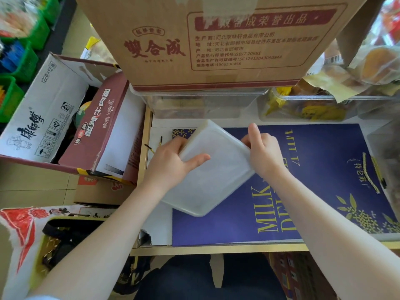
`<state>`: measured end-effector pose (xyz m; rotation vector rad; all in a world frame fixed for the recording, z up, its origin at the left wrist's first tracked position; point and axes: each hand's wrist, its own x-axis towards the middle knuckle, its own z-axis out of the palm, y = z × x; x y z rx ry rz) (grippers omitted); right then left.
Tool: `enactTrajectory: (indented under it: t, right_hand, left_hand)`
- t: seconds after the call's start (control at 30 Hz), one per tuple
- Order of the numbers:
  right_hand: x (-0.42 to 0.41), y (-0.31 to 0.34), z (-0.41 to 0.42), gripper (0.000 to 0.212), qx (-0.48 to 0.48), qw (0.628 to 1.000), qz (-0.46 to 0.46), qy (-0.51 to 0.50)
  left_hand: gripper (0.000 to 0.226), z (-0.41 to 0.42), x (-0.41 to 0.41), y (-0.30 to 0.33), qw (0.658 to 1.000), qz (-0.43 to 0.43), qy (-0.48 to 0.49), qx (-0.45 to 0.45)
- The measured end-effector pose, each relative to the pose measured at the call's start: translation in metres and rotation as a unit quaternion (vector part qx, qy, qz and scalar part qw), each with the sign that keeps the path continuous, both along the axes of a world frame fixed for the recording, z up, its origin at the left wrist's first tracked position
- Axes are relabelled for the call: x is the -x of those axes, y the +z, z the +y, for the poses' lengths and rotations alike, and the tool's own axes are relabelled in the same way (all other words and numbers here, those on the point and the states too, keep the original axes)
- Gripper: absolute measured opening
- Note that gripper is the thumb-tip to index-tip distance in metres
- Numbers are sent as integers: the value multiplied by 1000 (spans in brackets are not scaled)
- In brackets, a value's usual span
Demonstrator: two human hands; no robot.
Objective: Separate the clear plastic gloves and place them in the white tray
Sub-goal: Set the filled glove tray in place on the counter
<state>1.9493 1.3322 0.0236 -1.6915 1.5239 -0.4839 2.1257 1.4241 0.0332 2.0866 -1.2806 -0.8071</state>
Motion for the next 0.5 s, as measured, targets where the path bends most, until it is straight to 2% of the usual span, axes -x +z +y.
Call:
enactTrajectory:
  t: [0.03,0.1,0.13,0.2,0.23,0.27,0.33,0.37,0.43,0.5]
  right_hand:
    - [0,1,-2,82,-8,1000,-10,-15]
    - [-2,-3,-7,77,-63,990,-105,-72]
    - [-3,-3,-8,74,-107,970,-186,-110]
    - [-4,-10,-3,62,-199,921,-306,-138]
    - [-2,-17,4,55,-222,916,-315,-115]
    - [1,-24,12,46,-231,928,-286,-67]
    - [10,-37,27,26,-241,943,-227,3]
    - [13,-39,30,21,-262,937,-232,2]
    - [17,-40,29,24,-310,913,-265,-27]
    - [24,-40,21,21,-302,917,-261,9]
  left_hand:
    - [41,0,0,-1,1000,2,5,6]
    - [39,0,-1,-3,999,24,18,16]
    - [41,-1,-1,-4,998,50,40,22]
    - [37,-3,2,-5,974,169,135,59]
    - [27,-4,5,-7,946,251,187,80]
    - [20,-6,9,-11,913,330,225,84]
    - [37,-8,14,-22,860,433,260,77]
    - [48,-7,16,-29,844,464,260,74]
    - [60,-2,17,-39,834,494,235,73]
    - [48,2,11,-43,859,454,222,88]
